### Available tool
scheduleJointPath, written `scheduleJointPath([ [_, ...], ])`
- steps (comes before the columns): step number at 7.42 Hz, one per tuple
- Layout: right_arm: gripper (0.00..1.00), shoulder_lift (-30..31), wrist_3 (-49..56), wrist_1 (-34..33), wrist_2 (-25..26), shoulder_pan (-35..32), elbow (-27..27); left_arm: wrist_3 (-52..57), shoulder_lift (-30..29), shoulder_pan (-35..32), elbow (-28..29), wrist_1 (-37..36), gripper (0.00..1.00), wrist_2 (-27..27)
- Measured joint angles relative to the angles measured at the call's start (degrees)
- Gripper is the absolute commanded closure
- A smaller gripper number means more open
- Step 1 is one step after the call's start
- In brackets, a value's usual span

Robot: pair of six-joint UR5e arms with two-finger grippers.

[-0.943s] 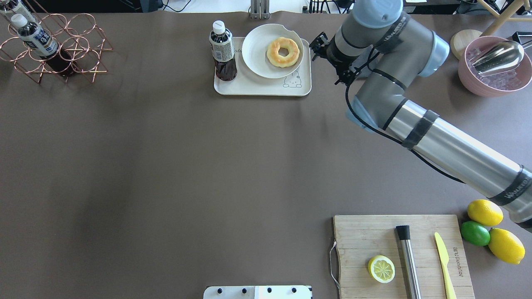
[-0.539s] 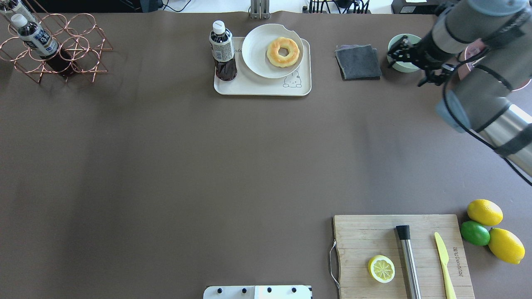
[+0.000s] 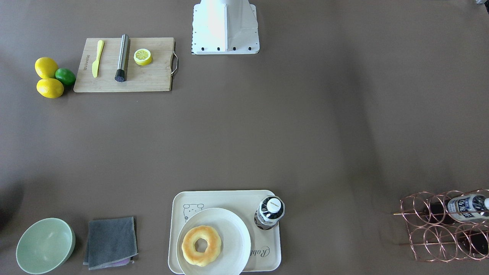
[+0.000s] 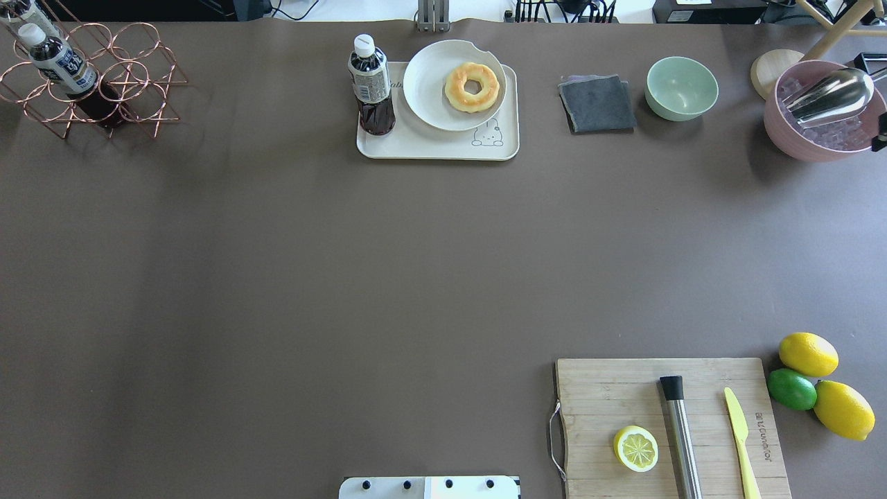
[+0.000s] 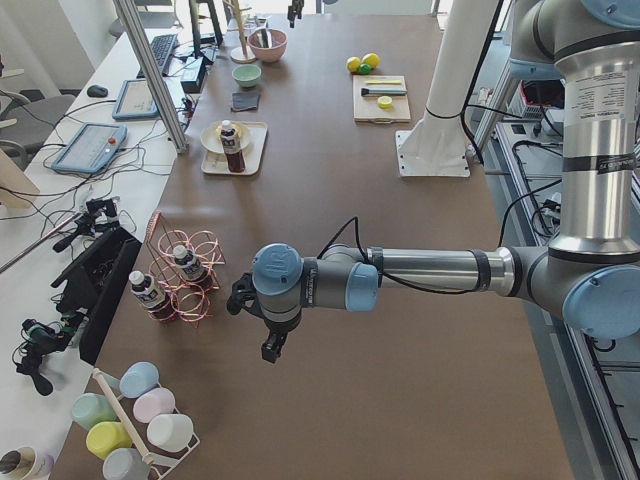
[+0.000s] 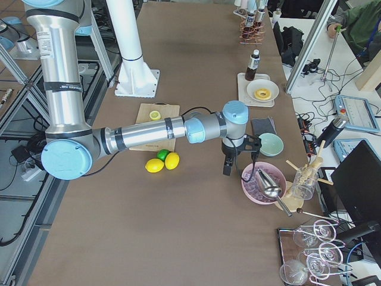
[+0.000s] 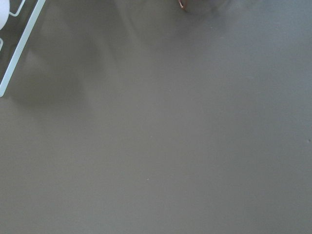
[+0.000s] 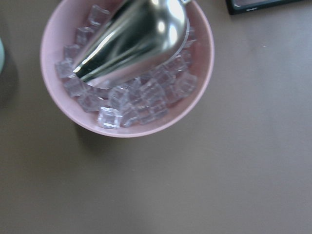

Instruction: Place donut on tray

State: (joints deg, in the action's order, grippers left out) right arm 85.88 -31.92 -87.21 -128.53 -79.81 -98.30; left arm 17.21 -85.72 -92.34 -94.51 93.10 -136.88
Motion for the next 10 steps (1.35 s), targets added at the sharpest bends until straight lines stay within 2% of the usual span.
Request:
scheduleJointPath([
  [2, 0.0, 3.9, 17.1, -5.4, 0.4, -7.4, 0.5, -1.3, 0.1, -1.8, 0.0, -1.4, 0.02, 0.0],
  [4, 0.0, 6.5, 25.0, -6.4, 0.5, -11.2, 1.7, -5.0, 0.2, -2.5, 0.0, -0.8, 0.02, 0.0],
  [10, 0.0, 8.2, 27.3, -6.1, 0.4, -12.7, 3.5, -6.6, 0.9, -2.6, 0.5, -0.4, 0.02, -0.1],
])
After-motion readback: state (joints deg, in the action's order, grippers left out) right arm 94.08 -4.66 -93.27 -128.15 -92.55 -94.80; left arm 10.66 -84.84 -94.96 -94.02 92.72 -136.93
